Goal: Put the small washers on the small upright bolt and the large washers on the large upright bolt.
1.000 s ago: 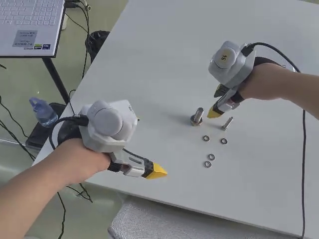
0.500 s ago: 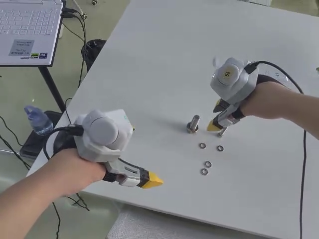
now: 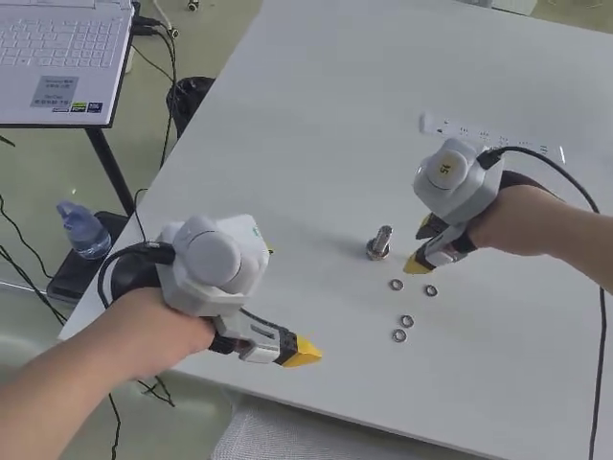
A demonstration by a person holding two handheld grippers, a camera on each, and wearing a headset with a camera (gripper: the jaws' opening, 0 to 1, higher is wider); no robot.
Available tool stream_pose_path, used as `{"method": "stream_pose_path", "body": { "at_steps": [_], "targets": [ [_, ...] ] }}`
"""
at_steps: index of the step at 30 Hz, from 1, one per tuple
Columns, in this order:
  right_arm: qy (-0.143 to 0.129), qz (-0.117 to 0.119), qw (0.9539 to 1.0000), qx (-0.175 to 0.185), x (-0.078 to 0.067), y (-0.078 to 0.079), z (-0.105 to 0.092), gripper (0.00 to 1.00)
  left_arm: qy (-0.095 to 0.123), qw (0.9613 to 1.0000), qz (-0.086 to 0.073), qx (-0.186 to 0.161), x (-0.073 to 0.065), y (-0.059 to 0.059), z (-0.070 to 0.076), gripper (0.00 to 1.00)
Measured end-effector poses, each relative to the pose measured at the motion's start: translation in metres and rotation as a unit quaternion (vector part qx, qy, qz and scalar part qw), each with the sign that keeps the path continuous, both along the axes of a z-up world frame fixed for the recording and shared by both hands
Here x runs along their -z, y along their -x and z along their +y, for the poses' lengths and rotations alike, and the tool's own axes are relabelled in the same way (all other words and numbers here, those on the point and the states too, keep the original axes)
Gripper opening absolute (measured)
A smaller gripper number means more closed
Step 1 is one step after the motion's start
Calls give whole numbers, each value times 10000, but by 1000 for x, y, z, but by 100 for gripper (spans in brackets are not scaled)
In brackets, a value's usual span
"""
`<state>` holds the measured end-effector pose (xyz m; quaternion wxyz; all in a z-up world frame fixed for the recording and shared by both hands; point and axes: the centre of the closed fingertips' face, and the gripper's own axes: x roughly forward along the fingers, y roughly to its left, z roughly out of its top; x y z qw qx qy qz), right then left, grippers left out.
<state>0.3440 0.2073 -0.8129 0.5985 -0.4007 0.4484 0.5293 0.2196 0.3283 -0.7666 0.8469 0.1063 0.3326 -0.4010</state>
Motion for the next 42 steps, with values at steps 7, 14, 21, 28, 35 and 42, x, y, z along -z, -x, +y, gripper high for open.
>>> {"method": "stream_pose_path", "body": {
  "at_steps": [7,14,21,28,35,42],
  "targets": [
    [23,39,10000,43,14,4,3,37,-54,10000,36,8,2,1,0,88],
    [148,-7,9999,-46,34,6,3,34,5,10000,14,-63,-1,-1,1,87],
    [161,94,9998,-33,48,6,2,32,-3,10000,-36,-37,-2,-1,4,85],
    [199,125,9997,-18,52,13,-1,31,-3,10000,-2,-24,0,1,3,84],
    [194,93,9998,-22,55,17,0,29,-24,10000,70,-28,3,5,4,82],
    [215,76,9997,-23,58,16,-2,27,-33,9999,86,-43,3,5,5,81]
  ]
}}
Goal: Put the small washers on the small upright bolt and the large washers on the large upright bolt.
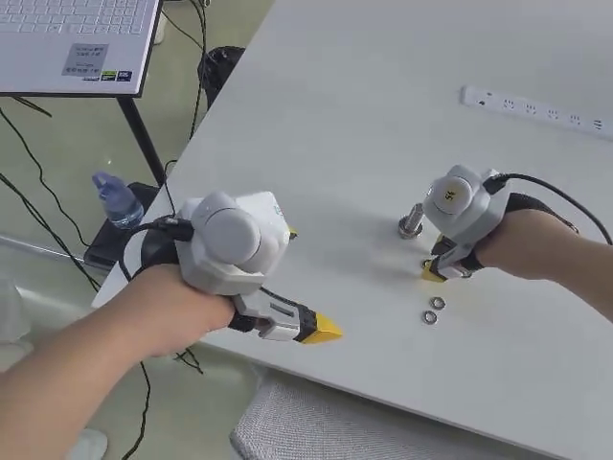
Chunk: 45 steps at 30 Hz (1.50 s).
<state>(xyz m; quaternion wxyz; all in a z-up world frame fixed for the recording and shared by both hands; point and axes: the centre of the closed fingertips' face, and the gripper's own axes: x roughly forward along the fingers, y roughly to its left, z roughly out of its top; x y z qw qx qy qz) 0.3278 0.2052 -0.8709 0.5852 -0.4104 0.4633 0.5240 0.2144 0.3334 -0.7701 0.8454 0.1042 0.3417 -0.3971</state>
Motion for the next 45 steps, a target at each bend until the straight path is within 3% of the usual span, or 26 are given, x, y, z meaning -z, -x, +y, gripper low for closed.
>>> {"method": "stream_pose_path", "body": {
  "at_steps": [19,33,45],
  "targets": [
    [-115,-130,9998,12,0,-2,2,15,-34,10000,25,-21,4,0,2,80],
    [-7,-31,9991,-427,0,2,2,17,-81,9999,89,-37,8,9,4,77],
    [13,-120,9977,-670,1,2,0,15,-35,9999,113,2,8,13,2,76]
  ]
}}
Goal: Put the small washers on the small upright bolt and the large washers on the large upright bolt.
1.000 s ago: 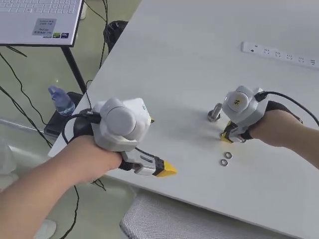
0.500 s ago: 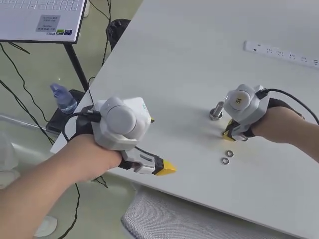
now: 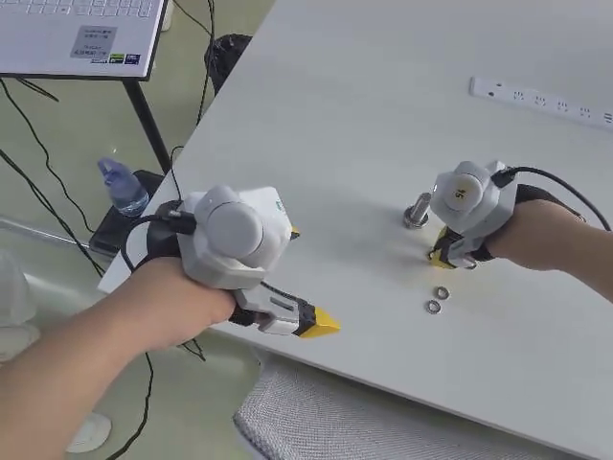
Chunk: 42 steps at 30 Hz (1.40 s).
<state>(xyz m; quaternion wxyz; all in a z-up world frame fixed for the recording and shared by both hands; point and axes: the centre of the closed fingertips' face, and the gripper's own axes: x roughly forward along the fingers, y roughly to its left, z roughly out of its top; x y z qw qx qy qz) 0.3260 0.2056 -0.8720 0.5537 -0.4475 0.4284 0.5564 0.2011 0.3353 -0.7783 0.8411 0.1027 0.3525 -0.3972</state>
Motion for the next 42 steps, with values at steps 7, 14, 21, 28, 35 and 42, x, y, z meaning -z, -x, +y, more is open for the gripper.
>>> {"method": "stream_pose_path", "body": {
  "at_steps": [7,14,21,28,35,42],
  "targets": [
    [111,-15,9999,42,-1,0,1,14,2,10000,24,10,1,2,0,75],
    [97,29,9997,214,-2,0,1,13,-3,10000,3,15,-2,0,0,74],
    [53,93,9992,395,-6,-1,-2,13,-15,10000,-38,-9,-4,-4,2,74],
    [-32,138,9981,595,-20,-7,-3,12,27,10000,-55,-17,-5,-7,1,75],
    [-57,161,9974,706,-36,-5,-11,12,20,10000,-84,45,-5,-10,-2,75],
    [6,131,9963,852,-50,-6,-32,12,47,9999,-95,57,-3,-14,-3,75]
  ]
}}
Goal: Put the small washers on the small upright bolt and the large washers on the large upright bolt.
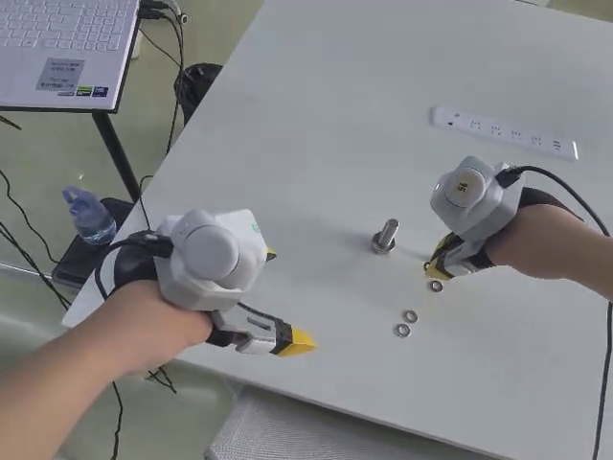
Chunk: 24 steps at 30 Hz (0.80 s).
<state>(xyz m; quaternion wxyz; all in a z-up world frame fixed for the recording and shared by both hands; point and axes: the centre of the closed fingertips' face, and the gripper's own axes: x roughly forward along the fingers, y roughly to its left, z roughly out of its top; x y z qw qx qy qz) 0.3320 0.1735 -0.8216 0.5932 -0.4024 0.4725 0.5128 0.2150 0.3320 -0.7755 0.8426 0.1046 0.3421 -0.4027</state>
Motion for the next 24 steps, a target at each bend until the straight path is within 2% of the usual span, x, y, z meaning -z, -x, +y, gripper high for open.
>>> {"method": "stream_pose_path", "body": {
  "at_steps": [7,12,15,18,24],
  "targets": [
    [90,-67,9997,208,-12,-7,-22,12,92,9999,-57,-83,-1,-4,1,77],
    [176,-144,9993,305,-15,-23,-37,12,147,9997,-101,-140,-2,-8,0,81],
    [158,-182,9990,371,-18,-31,-39,12,146,9997,-85,-154,-1,-10,-1,82],
    [-29,-187,9991,384,-22,-40,-36,12,195,9996,-113,-194,-2,-11,-2,86],
    [-25,-295,9989,358,-25,-48,-26,12,224,9995,-52,-228,-1,-9,-3,89]
  ]
}}
